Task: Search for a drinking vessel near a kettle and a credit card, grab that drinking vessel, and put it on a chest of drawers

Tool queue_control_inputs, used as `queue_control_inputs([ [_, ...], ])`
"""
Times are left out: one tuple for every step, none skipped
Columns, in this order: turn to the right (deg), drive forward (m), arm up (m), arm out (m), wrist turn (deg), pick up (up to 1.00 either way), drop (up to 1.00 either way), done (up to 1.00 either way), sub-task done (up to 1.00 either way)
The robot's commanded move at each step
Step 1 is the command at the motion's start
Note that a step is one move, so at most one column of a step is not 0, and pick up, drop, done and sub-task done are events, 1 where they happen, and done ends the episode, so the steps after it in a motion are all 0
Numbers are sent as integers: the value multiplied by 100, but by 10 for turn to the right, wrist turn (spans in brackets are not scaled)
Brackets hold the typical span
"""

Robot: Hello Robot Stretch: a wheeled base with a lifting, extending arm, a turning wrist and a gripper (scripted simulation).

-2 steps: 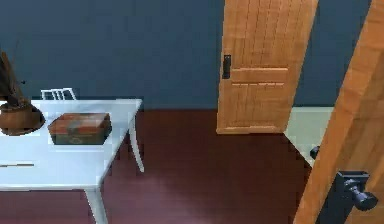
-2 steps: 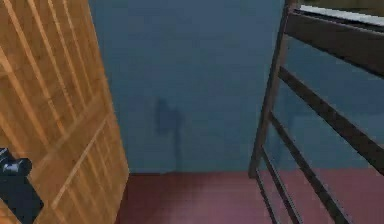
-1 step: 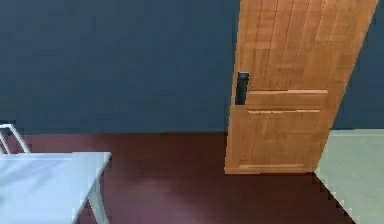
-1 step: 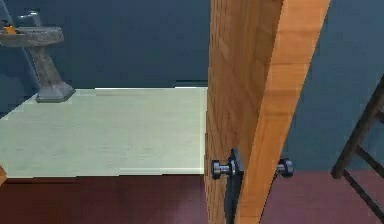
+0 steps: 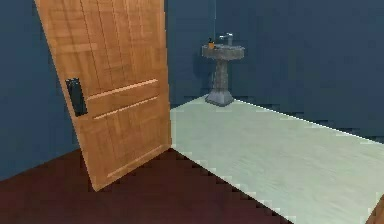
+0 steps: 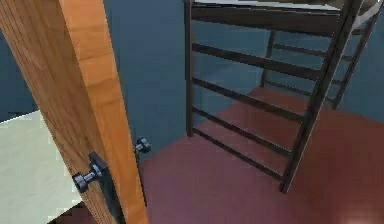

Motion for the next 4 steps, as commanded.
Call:
queue_control_inputs([
  [240,0,0,0,0,0,0,0,0],
  [0,100,0,0,0,0,0,0,0],
  [0,55,0,0,0,0,0,0,0],
  [450,0,0,0,0,0,0,0,0],
])
